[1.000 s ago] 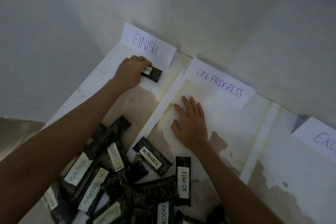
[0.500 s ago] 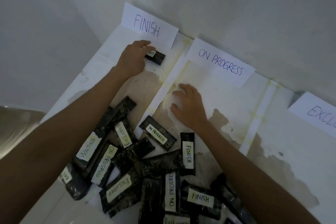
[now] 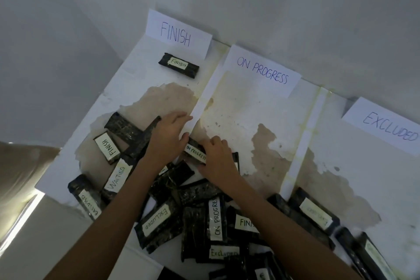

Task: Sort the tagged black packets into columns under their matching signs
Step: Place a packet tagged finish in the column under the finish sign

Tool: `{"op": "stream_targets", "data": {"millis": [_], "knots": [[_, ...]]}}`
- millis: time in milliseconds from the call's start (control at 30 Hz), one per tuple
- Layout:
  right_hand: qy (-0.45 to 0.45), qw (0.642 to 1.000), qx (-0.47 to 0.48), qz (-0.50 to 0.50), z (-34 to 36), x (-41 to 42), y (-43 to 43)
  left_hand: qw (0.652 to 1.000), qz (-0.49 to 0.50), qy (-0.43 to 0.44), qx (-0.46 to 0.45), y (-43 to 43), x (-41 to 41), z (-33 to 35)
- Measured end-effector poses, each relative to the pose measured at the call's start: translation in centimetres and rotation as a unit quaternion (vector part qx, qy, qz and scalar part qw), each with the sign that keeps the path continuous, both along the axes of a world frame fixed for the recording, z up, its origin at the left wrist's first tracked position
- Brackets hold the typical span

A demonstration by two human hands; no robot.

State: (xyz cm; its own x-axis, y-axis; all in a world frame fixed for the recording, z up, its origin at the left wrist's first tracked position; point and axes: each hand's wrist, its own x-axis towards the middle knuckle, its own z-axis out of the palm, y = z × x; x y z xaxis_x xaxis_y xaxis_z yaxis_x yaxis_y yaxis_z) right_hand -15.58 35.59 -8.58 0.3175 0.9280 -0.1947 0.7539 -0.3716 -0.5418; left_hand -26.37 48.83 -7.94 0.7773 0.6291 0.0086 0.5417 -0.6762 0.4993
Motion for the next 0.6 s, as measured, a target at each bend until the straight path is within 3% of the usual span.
{"op": "stream_targets", "data": {"millis": [133,333,600], "knots": [[-0.024,0.998,0.048,-0.038,1.1,5.2,0.3,0.999,0.014,-0.031,-0.005,-1.3,2.8,0.4],[-0.107,0.991,-0.008,-0.085,1.1,16.3,-2.5,0.995,-0.086,0.014,-0.054,-3.5,9.7,-1.3],[-0.071,0.994,-0.03,-0.078,-0.4,21.7,-4.5,0.988,-0.138,0.061,-0.035,-4.7,16.4,-1.7]]}}
